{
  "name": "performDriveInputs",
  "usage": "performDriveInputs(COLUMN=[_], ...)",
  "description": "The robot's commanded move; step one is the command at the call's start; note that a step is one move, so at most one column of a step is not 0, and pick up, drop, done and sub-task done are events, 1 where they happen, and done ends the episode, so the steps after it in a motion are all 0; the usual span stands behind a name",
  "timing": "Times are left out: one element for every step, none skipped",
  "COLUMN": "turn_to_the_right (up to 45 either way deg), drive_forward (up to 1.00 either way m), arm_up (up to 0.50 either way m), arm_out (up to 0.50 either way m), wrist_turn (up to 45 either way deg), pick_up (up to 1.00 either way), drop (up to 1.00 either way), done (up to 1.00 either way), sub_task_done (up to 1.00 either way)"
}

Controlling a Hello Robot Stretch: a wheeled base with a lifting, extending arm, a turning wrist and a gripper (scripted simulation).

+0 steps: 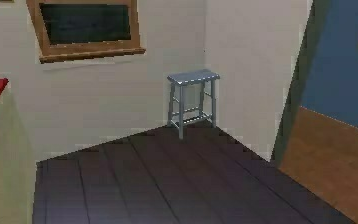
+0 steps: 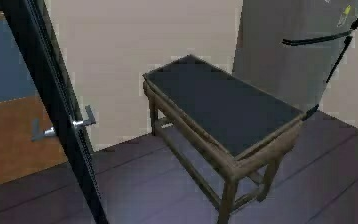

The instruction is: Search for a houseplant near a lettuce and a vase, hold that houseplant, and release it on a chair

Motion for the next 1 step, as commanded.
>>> performDriveInputs(turn_to_the_right=[-45.0], drive_forward=[0.0], arm_up=[0.0], arm_out=[0.0], wrist_turn=[0.0], pick_up=[0.0], drop=[0.0], done=[0.0], sub_task_done=[0.0])
